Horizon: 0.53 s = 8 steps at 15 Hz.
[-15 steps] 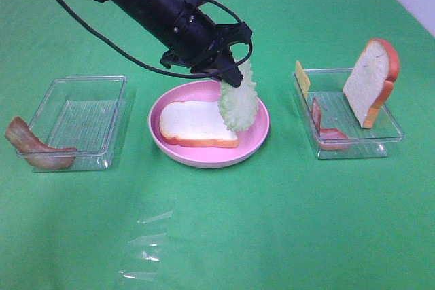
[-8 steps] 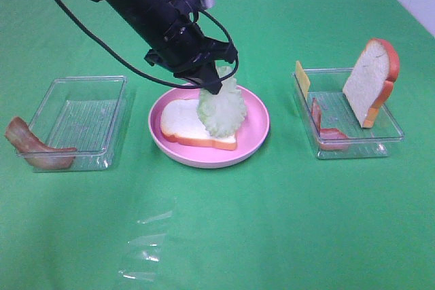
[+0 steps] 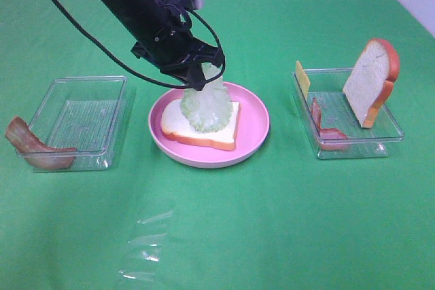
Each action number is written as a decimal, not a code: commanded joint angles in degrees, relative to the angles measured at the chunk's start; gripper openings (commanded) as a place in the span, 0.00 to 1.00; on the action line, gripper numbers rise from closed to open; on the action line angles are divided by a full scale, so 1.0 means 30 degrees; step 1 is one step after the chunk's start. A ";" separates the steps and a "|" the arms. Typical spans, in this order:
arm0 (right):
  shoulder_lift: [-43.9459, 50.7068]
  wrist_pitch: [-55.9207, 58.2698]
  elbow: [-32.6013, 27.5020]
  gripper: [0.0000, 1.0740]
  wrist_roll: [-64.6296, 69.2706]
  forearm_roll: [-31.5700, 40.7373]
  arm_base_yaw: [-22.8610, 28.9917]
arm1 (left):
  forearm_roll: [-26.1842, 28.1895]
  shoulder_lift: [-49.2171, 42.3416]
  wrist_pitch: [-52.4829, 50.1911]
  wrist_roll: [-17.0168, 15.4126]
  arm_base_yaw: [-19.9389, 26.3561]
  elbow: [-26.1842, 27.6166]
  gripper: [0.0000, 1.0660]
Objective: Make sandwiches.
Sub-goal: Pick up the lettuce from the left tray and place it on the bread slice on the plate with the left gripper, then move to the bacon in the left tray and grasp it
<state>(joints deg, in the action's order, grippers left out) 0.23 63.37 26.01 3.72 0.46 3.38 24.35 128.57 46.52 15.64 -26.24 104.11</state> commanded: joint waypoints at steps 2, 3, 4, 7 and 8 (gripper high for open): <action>0.0497 -0.0134 -0.0019 0.91 -0.0134 -0.0153 -0.0115 | 0.0019 0.0076 -0.0076 -0.0172 0.0000 0.0038 0.25; 0.0497 -0.0134 -0.0019 0.91 -0.0134 -0.0153 -0.0115 | -0.0191 0.0057 -0.0172 -0.0306 0.0000 0.0038 0.42; 0.0497 -0.0134 -0.0019 0.91 -0.0134 -0.0153 -0.0115 | -0.0344 0.0038 -0.0191 -0.0573 0.0000 0.0057 0.54; 0.0497 -0.0134 -0.0019 0.91 -0.0134 -0.0153 -0.0115 | -0.2445 -0.0420 0.1413 -0.2349 -0.0019 0.0611 0.96; 0.0497 -0.0134 -0.0019 0.91 -0.0134 -0.0153 -0.0115 | -0.2903 -0.0688 0.2540 -0.2559 -0.0019 0.1222 0.96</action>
<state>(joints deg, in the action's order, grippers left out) 0.23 63.37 26.01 3.72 0.46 3.38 15.81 127.20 54.77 8.42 -26.24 108.40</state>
